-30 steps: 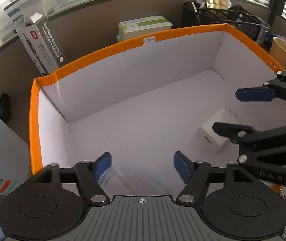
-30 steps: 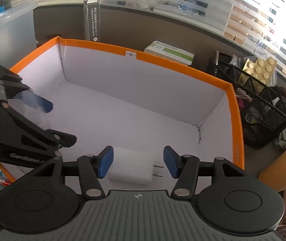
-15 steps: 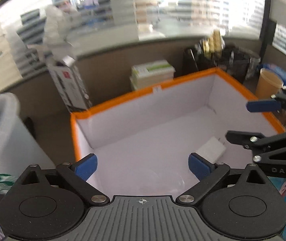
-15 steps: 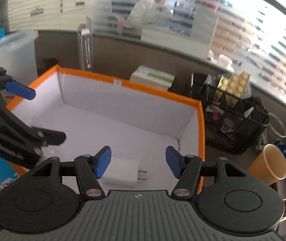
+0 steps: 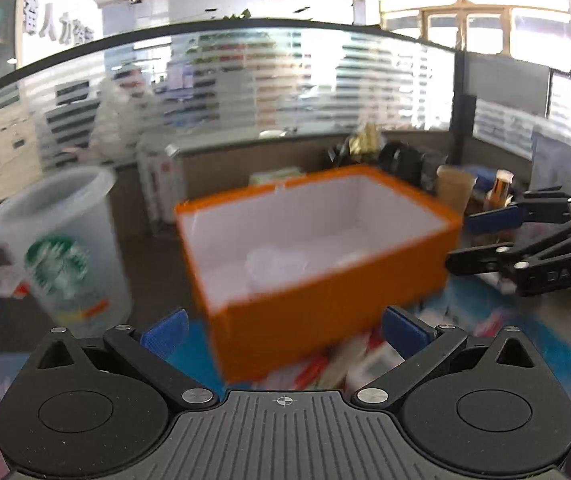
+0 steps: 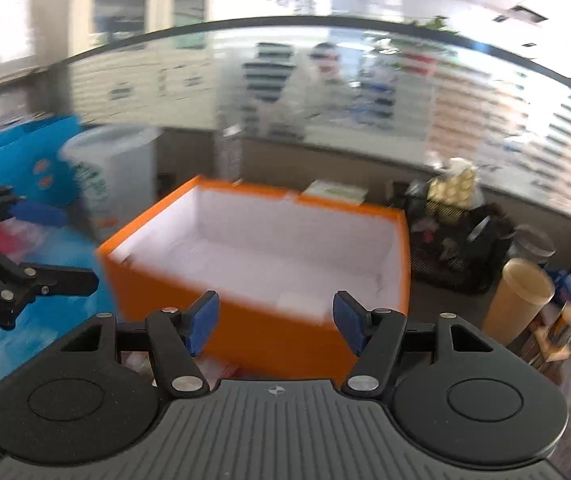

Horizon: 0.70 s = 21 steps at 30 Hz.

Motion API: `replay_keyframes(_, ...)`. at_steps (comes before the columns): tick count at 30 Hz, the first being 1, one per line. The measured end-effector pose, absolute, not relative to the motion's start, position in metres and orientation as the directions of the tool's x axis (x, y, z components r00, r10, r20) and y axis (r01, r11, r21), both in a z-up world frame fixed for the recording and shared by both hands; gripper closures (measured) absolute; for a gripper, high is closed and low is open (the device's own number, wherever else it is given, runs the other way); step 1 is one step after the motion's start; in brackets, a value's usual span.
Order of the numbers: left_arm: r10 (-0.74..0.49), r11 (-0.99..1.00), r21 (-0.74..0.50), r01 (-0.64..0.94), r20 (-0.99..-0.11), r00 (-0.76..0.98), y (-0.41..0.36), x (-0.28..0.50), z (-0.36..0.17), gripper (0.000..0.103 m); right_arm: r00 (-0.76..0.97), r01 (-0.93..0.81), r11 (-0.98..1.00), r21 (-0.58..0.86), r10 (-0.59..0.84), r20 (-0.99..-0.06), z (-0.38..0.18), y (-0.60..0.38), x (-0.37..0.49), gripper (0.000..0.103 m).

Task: Organize rigid objects
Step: 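Move both tools back to the items on the mouse mat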

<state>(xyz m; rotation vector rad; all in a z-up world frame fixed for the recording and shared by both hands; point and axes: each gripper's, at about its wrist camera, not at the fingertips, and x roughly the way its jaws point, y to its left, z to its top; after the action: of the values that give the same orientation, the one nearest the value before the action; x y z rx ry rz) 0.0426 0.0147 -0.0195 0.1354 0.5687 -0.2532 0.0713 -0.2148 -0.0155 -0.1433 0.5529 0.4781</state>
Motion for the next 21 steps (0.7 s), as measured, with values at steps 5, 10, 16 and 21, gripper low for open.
replay_keyframes(5,-0.161,0.975,0.012,0.220,-0.646,0.746,0.018,0.023,-0.049,0.000,0.680,-0.500,0.866,0.019,0.406,-0.611,-0.057,-0.209,0.056,0.042)
replay_keyframes(10,-0.183,0.969,-0.010,0.248,-0.705,0.686,0.003,0.006,-0.074,0.000,0.652,-0.527,0.846,0.079,0.462,-0.601,-0.077,-0.205,0.043,0.042)
replay_keyframes(16,-0.155,0.964,0.025,0.265,-0.755,0.637,-0.014,-0.005,-0.092,0.000,0.686,-0.537,0.843,-0.016,0.426,-0.590,-0.086,-0.207,0.046,0.040)
replay_keyframes(21,-0.159,0.964,0.008,0.265,-0.781,0.604,-0.022,0.002,-0.102,0.000,0.684,-0.529,0.848,0.023,0.443,-0.580,-0.089,-0.224,0.062,0.019)
